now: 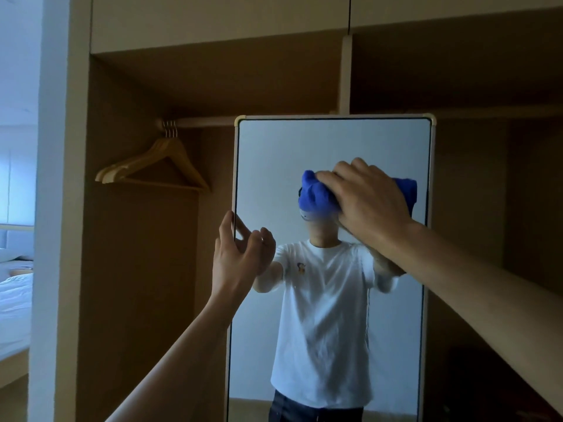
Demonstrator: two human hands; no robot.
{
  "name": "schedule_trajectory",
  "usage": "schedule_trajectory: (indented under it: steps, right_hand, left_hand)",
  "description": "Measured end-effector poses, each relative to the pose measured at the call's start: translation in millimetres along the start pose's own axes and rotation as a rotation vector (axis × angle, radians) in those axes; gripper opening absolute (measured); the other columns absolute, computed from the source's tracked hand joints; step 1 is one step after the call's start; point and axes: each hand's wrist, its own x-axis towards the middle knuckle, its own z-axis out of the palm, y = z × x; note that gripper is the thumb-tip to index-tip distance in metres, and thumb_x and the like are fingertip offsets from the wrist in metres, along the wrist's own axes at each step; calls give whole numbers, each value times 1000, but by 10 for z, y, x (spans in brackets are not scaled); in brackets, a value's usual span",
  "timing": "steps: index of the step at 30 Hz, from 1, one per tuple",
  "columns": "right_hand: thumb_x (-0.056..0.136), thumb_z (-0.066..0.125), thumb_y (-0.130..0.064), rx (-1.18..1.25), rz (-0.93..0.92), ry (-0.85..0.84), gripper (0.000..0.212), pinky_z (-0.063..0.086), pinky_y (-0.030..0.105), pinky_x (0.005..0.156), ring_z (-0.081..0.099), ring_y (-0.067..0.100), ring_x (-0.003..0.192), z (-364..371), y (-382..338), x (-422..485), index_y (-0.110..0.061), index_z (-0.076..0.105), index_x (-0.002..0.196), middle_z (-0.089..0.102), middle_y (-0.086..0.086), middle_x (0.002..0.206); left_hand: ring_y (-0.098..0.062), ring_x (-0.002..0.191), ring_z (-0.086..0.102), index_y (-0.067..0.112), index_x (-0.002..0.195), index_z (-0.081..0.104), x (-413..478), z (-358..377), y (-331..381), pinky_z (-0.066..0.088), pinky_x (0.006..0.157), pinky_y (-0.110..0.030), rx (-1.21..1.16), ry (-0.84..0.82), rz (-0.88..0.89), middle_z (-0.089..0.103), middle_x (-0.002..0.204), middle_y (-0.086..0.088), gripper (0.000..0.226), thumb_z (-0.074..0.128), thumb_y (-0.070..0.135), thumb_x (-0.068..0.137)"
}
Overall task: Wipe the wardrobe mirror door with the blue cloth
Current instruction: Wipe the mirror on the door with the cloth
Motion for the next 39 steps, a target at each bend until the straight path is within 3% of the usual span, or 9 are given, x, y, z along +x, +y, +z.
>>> schedule_trajectory:
  steps: [3,5,9,13,17,22,27,31,39]
  right_hand:
    - [69,63,-6,41,-26,-3,25,26,30,67,50,22,77,60,-116,-280,-18,60,91,59,0,84]
    - [74,52,-7,77,-52,-16,28,30,31,69,53,22,82,109,-210,-485,-17,63,97,61,0,89]
    - [80,61,-6,86,-78,-78,36,41,34,76,55,22,89,186,-304,-731,-16,62,115,64,0,101]
    - [84,41,-12,132,-74,-93,34,42,33,77,56,21,89,80,-167,-603,-16,64,109,63,-1,99]
    - [83,60,-19,71,-10,-86,36,42,39,81,53,24,95,-56,156,-350,-19,58,119,60,0,104]
    - [91,57,-15,-32,108,-29,46,42,43,87,53,30,103,-211,523,-118,-17,51,137,61,8,114]
    - [85,63,-15,15,48,-30,41,44,44,81,54,29,95,-127,392,-343,-14,59,125,64,7,106]
    - [79,42,-15,130,-54,-49,27,32,32,71,46,19,78,-18,212,-685,-15,61,99,60,0,89]
    - [83,56,-7,125,-72,-98,35,44,38,75,55,23,86,-16,247,-776,-14,64,117,64,1,98]
  left_hand:
    - [-26,131,52,34,160,21,1,17,-13,51,105,-51,3,10,2,36,160,-5,71,57,41,101]
    - [-26,131,52,34,160,21,-10,26,-21,51,103,-49,2,19,3,37,160,-5,70,57,41,100]
    - [-28,133,51,35,160,21,-33,32,-45,50,104,-52,16,19,-2,40,157,-6,71,57,43,100]
    - [-30,137,48,32,161,19,-48,48,-54,48,107,-54,25,15,-14,38,159,-8,73,57,45,100]
    - [-28,141,45,30,161,18,-45,63,-86,45,110,-49,39,30,-17,34,162,-6,75,57,47,99]
    - [-30,142,43,30,162,15,-84,162,-91,46,109,-52,67,73,-12,30,163,-7,75,55,47,100]
    - [-30,143,42,31,162,15,-82,192,-126,44,112,-54,75,91,-8,29,163,-8,76,55,47,100]
    - [-30,142,43,31,162,15,-86,206,-141,45,110,-53,90,98,-6,28,163,-8,76,55,48,100]
    - [-32,145,38,28,162,12,-131,258,-74,43,112,-55,131,122,-27,28,163,-9,78,55,47,100]
